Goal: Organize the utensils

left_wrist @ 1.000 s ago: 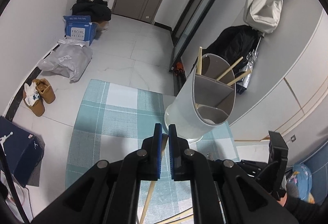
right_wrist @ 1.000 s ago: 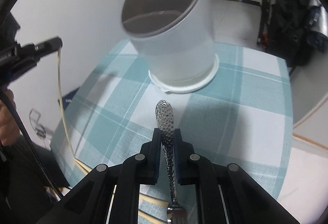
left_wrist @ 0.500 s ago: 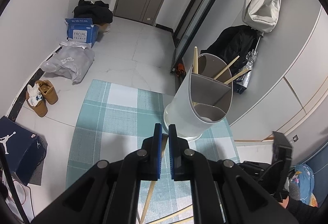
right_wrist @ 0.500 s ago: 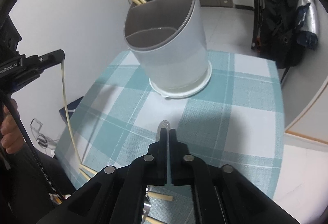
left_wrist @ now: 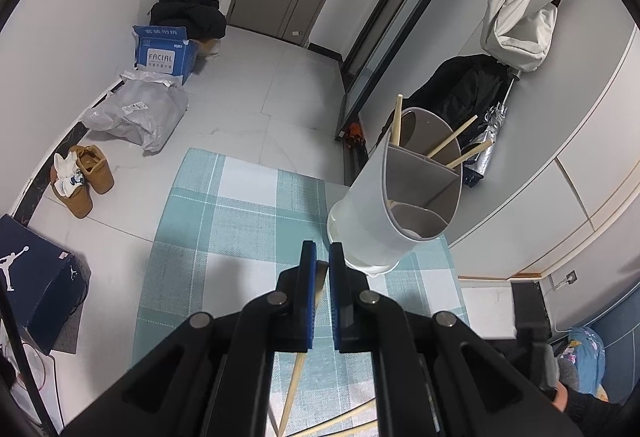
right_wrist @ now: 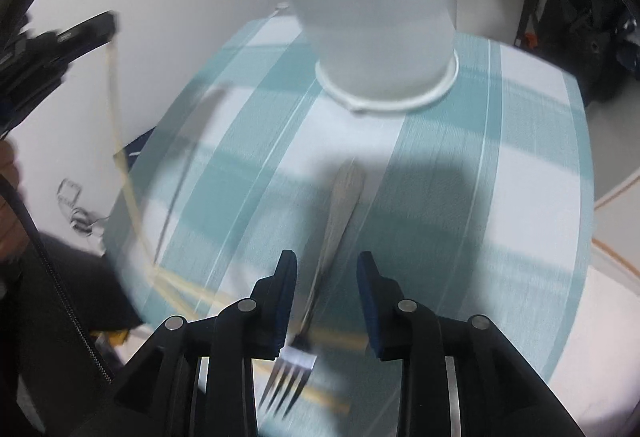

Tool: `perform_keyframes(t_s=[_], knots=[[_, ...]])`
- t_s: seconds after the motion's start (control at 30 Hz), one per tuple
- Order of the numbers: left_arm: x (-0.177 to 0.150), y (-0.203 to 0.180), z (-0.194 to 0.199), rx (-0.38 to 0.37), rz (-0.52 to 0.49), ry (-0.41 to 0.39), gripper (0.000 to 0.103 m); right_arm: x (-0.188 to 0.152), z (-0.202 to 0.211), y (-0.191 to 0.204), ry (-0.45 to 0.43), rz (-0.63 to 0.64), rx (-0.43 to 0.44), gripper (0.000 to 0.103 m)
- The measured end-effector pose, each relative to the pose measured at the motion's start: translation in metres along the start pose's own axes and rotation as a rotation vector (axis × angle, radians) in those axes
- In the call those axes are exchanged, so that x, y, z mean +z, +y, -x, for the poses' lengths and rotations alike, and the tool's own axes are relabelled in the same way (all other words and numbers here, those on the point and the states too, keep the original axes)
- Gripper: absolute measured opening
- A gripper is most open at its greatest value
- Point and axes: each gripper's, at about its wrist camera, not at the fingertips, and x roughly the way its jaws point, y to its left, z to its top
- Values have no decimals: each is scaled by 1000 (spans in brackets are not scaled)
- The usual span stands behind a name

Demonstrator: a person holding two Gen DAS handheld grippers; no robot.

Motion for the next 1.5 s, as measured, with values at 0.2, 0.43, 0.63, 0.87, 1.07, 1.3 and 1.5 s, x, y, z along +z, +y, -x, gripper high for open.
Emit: perform_keyframes(t_s=[0.2, 0.43, 0.63, 0.87, 1.07, 1.3, 1.5], knots=[[0, -5, 3, -6, -17, -9, 3, -48, 19, 11, 15, -46, 26, 35], [-1, -1, 4, -13, 3, -6, 3, -82, 15, 23, -3, -173, -39, 38], [-2, 1, 6, -18, 18, -7, 3, -96, 19, 3, -51, -399, 115, 38], [-3, 3, 8, -25, 24, -9, 3, -104, 12, -19, -121, -666, 227, 29], [-4, 2, 10, -30, 20, -10, 3, -111, 11, -24, -152, -753, 200, 7], [-5, -4, 15, -35, -7, -21, 3, -98, 40, -24, -212, -638, 92, 1], [-3, -17, 23, -42, -41, -35, 3, -65, 78, -9, -218, -349, -81, 0]])
